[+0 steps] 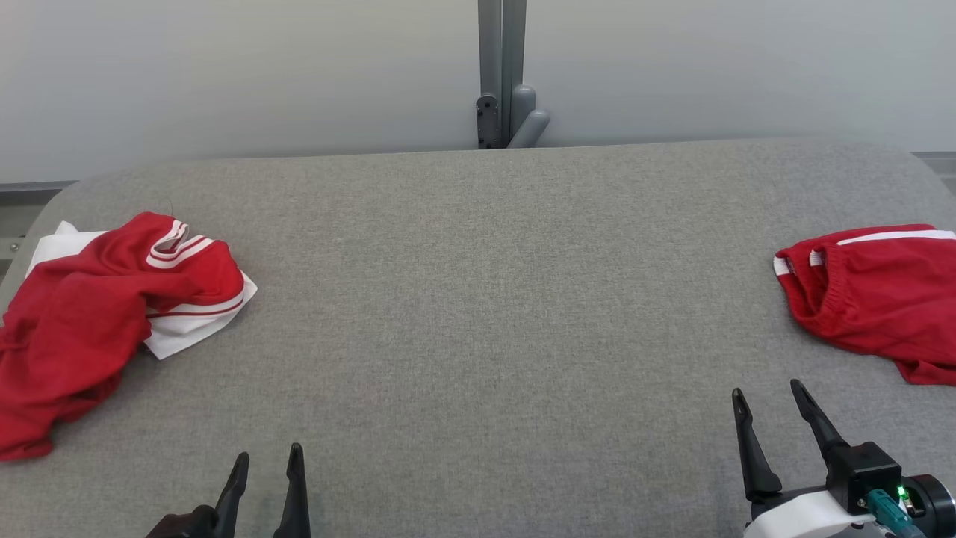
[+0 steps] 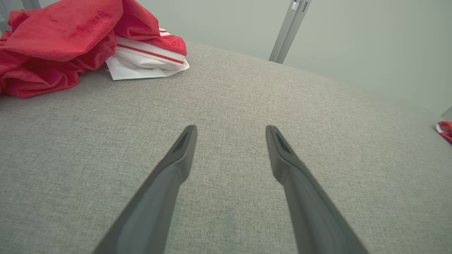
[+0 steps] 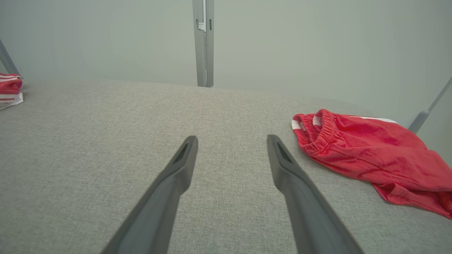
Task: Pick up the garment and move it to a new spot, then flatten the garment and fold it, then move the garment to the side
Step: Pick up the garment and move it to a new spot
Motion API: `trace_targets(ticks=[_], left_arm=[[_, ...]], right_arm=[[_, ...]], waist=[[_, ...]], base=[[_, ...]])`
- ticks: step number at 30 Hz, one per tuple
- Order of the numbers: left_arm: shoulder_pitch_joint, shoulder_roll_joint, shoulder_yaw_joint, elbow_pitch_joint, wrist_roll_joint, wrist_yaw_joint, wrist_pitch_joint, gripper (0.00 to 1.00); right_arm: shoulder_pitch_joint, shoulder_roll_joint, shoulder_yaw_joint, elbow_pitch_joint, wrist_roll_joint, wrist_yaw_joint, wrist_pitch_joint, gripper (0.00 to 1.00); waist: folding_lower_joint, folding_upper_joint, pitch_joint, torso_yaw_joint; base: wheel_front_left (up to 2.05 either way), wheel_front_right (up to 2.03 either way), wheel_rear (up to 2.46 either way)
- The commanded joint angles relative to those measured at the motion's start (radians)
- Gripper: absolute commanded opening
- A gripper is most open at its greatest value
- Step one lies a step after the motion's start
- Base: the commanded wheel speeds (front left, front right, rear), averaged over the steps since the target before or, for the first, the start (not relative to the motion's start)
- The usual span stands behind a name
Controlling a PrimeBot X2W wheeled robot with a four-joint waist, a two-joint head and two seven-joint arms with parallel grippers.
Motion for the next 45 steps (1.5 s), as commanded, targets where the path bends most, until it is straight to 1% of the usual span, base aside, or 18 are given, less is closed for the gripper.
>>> trace_targets(ticks=[1,37,41,45], left_arm=[[0.009,0.002,0.005,-0.003,-0.004,0.001,0.0,1.0],[0.006,0.001,0.002,-0.025,0.002,-0.004,0.0,1.0],[0.001,0.002,-0.003,-0.024,0.002,-0.003,0.0,1.0],[-0.013,0.002,-0.012,-0.026,0.007,0.001,0.0,1.0]], right_arm=[[-0.004,-0.003,-0.002,0.002,0.006,-0.001,-0.003,1.0],[0.002,-0.003,0.008,0.027,0.033,-0.001,-0.003,1.0],[0.005,-0.003,0.004,0.028,0.029,-0.001,-0.003,1.0],[0.013,-0.003,-0.005,0.025,0.03,-0.001,-0.003,1.0]], waist=[[0.0,0.0102,0.001,0.004],[0.0,0.0102,-0.003,0.026],[0.0,0.0102,-0.002,0.041],[0.0,0.0102,-0.001,0.095]], base=[[0.0,0.0,0.0],[0.0,0.0,0.0],[0.0,0.0,0.0],[0.0,0.0,0.0]])
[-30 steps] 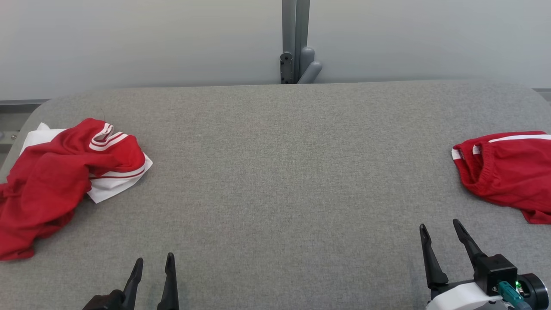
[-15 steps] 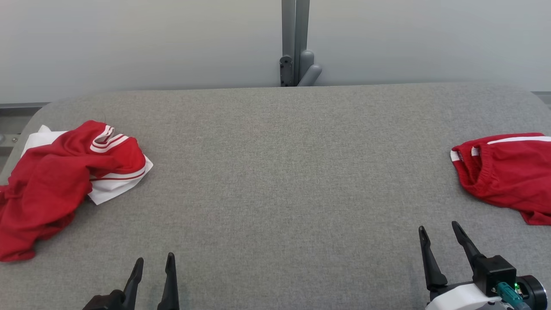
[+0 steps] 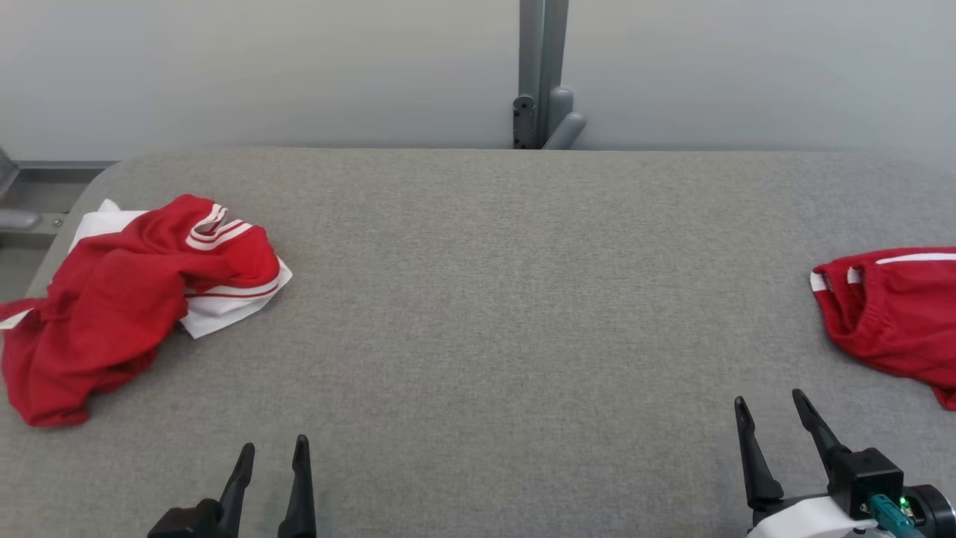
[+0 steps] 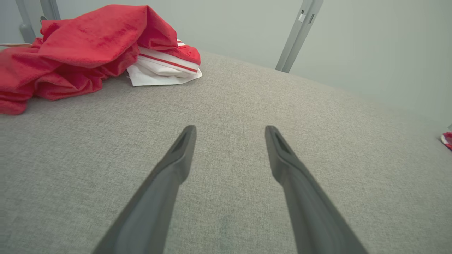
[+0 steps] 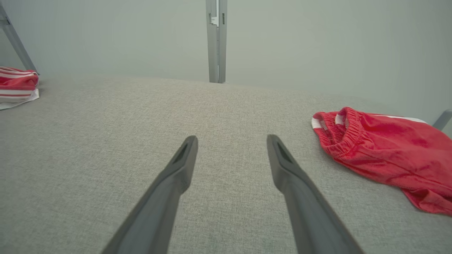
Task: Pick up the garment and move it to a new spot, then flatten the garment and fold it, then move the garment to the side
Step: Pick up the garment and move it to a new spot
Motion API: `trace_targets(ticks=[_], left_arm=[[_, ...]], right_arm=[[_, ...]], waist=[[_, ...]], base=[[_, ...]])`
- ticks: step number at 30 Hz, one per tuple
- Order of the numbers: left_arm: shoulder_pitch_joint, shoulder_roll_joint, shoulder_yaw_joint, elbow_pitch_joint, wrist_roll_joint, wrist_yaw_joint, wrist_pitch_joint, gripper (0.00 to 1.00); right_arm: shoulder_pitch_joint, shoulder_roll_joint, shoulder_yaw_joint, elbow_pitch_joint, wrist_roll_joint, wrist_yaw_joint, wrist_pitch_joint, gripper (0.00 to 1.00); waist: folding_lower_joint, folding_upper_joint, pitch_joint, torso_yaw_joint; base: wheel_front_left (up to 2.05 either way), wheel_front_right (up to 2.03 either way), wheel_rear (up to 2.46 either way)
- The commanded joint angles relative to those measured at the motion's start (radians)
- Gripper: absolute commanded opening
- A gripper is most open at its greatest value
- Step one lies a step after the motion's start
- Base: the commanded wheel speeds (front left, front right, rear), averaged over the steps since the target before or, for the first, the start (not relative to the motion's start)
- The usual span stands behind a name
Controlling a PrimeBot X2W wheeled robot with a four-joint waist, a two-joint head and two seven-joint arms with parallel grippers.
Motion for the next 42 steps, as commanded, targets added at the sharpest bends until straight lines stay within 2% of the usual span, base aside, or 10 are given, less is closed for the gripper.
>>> trace_targets(ticks=[1,9,15,25,33,37,42], left_arm=[[-0.014,0.002,-0.004,0.001,0.005,0.001,0.0,1.0],[0.021,0.003,0.023,-0.003,0.005,0.005,0.0,1.0],[0.049,0.002,0.034,-0.016,-0.009,0.011,0.0,1.0],[0.062,0.002,0.042,-0.029,-0.014,0.019,0.0,1.0],[-0.002,0.002,0.049,-0.027,0.014,0.003,0.0,1.0],[-0.077,0.003,0.038,-0.007,0.021,-0.008,0.0,1.0],[-0.285,0.036,0.001,0.095,0.0,-0.019,0.01,1.0]], right_arm=[[0.011,-0.003,-0.001,0.001,0.005,-0.001,-0.003,1.0],[0.0,-0.003,0.027,0.013,0.007,-0.001,-0.003,1.0],[-0.006,-0.003,0.056,0.019,0.004,-0.001,-0.003,1.0],[0.002,-0.003,0.069,0.017,0.012,-0.001,-0.003,1.0],[-0.017,-0.003,0.066,0.007,0.002,-0.001,-0.003,1.0],[-0.049,-0.003,0.061,-0.009,-0.015,-0.001,-0.003,1.0],[-0.136,-0.026,0.074,-0.037,-0.053,-0.001,-0.003,1.0]], waist=[[0.0,0.0102,0.001,0.049],[0.0,0.0102,-0.019,0.23],[0.0,0.0102,-0.033,0.302],[0.0,0.0102,-0.032,0.301],[0.0,0.0102,0.005,0.278],[0.0,0.0102,0.063,0.269],[0.0,0.0102,0.22,0.251]], base=[[0.0,0.0,0.0],[0.0,0.0,0.0],[0.0,0.0,0.0],[0.0,0.0,0.0],[0.0,0.0,0.0],[0.0,0.0,0.0],[0.0,0.0,0.0]])
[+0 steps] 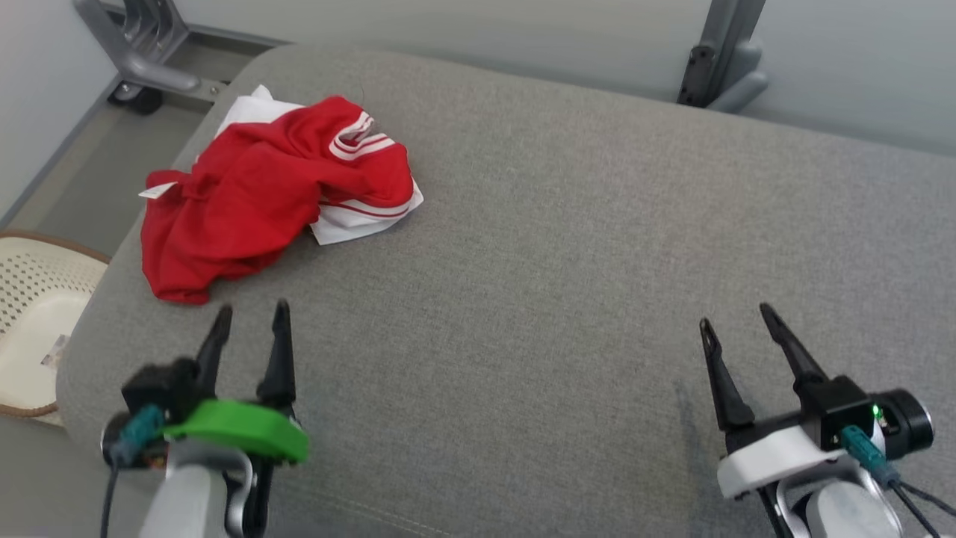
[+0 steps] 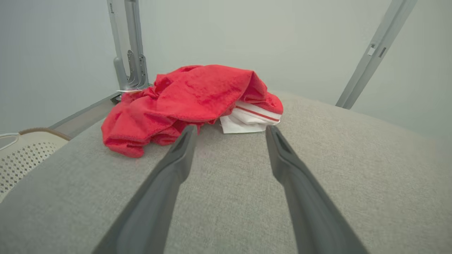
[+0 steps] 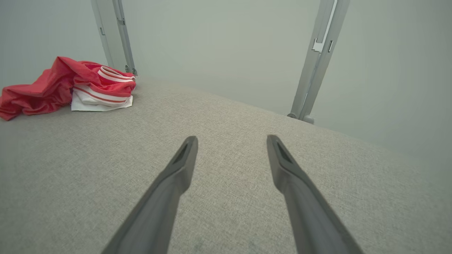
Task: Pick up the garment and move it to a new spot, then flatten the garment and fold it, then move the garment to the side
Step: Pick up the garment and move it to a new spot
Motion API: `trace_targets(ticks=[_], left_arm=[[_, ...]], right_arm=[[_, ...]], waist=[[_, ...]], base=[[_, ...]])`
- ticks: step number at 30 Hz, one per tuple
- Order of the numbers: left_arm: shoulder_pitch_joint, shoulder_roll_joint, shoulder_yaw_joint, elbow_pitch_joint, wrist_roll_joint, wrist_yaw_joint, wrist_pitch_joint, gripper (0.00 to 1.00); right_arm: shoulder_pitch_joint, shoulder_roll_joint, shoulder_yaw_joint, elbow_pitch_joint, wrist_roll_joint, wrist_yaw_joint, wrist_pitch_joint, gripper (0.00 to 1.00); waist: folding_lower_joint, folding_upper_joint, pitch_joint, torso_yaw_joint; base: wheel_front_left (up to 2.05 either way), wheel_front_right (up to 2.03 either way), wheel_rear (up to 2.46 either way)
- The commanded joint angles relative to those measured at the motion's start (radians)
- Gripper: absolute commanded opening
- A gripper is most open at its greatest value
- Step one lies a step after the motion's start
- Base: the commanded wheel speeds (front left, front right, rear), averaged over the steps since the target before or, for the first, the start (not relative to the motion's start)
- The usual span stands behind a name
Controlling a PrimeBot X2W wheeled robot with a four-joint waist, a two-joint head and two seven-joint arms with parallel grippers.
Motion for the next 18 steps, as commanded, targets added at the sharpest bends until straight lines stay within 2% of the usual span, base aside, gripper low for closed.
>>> trace_targets(ticks=[1,9,18], left_arm=[[-0.086,0.015,-0.014,0.027,-0.011,-0.006,0.007,1.0],[-0.471,0.083,-0.076,0.272,-0.09,-0.007,0.055,1.0],[-0.699,0.17,-0.09,0.609,-0.108,-0.003,0.09,1.0]], right_arm=[[-0.038,-0.019,0.006,-0.011,-0.012,-0.001,-0.003,1.0],[-0.168,-0.082,0.043,-0.037,-0.025,-0.001,-0.003,1.0],[-0.206,-0.059,0.044,-0.058,-0.01,-0.001,-0.003,1.0]], waist=[[0.0,0.0102,0.155,-0.025],[0.0,0.0102,0.363,-0.095],[0.0,0.0102,0.417,-0.179]], base=[[0.0,0.0,0.0],[0.0,0.0,0.0],[0.0,0.0,0.0]])
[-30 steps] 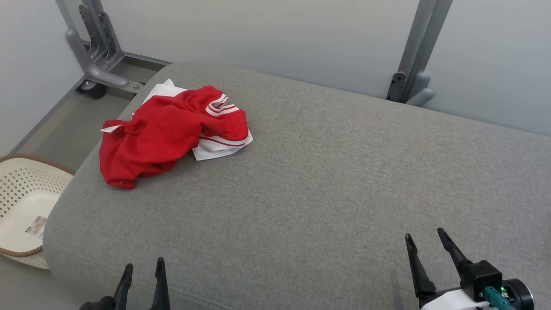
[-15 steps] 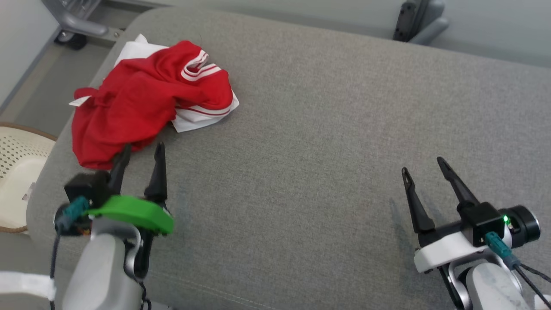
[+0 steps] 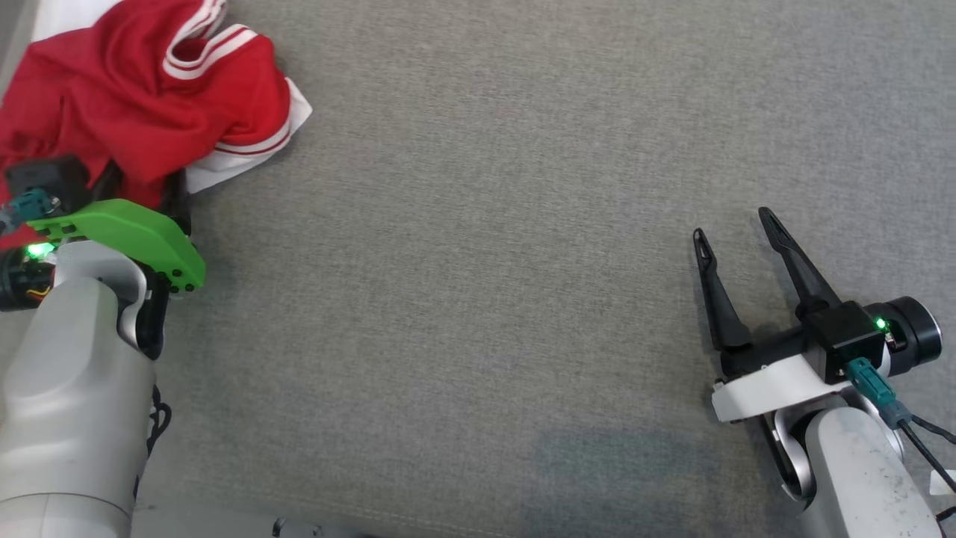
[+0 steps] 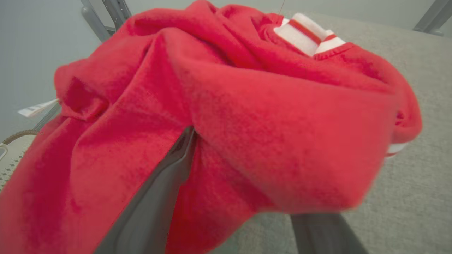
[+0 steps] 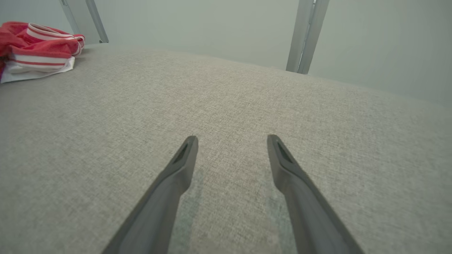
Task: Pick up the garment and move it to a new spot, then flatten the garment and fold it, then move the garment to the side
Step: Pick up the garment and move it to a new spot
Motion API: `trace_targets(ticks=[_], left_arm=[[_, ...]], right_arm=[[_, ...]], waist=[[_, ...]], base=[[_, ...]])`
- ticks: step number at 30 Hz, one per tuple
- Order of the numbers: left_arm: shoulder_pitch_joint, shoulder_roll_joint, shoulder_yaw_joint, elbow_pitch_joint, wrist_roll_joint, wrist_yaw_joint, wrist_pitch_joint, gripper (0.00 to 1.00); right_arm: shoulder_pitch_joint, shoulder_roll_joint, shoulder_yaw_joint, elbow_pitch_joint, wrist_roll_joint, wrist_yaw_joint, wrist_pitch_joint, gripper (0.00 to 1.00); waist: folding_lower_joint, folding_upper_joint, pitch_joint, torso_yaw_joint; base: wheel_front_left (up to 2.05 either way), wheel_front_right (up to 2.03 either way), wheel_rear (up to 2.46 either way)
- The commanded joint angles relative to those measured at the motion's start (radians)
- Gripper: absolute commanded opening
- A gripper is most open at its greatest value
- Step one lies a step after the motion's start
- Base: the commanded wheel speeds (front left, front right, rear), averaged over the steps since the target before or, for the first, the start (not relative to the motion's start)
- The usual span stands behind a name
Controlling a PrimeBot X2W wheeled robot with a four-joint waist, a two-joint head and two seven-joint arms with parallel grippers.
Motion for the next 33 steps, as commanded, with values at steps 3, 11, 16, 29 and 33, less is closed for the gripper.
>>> trace_targets(ticks=[3,11,16,29,33], left_arm=[[-0.047,0.026,-0.004,0.064,0.008,0.003,-0.036,0.0],[0.012,-0.042,-0.119,-0.151,-0.035,0.0,-0.101,0.0],[0.094,-0.058,-0.243,-0.484,-0.213,0.0,0.015,0.0],[0.33,-0.187,-0.362,-1.235,-0.616,0.183,0.311,0.0],[0.387,-0.179,-0.434,-1.214,-0.574,0.236,0.318,0.0]], right_arm=[[-0.01,0.013,-0.006,-0.003,0.013,-0.001,-0.003,1.0],[0.056,0.055,-0.04,0.024,0.049,-0.001,-0.003,1.0],[0.094,0.066,-0.05,0.037,0.077,-0.001,-0.003,1.0],[0.141,0.067,-0.078,0.046,0.191,-0.001,-0.003,1.0],[0.151,0.067,-0.089,0.046,0.209,-0.001,-0.003,1.0]], waist=[[-0.0001,0.0103,0.03,-0.094],[-0.0001,0.0103,-0.102,-0.121],[-0.0001,0.0103,-0.178,-0.133],[-0.0001,0.0103,-0.279,-0.272],[-0.0001,0.0103,-0.279,-0.316]], base=[[0.0,0.0,0.0],[0.0,0.0,0.0],[0.0,0.0,0.0],[0.0,0.0,0.0],[0.0,0.0,0.0]])
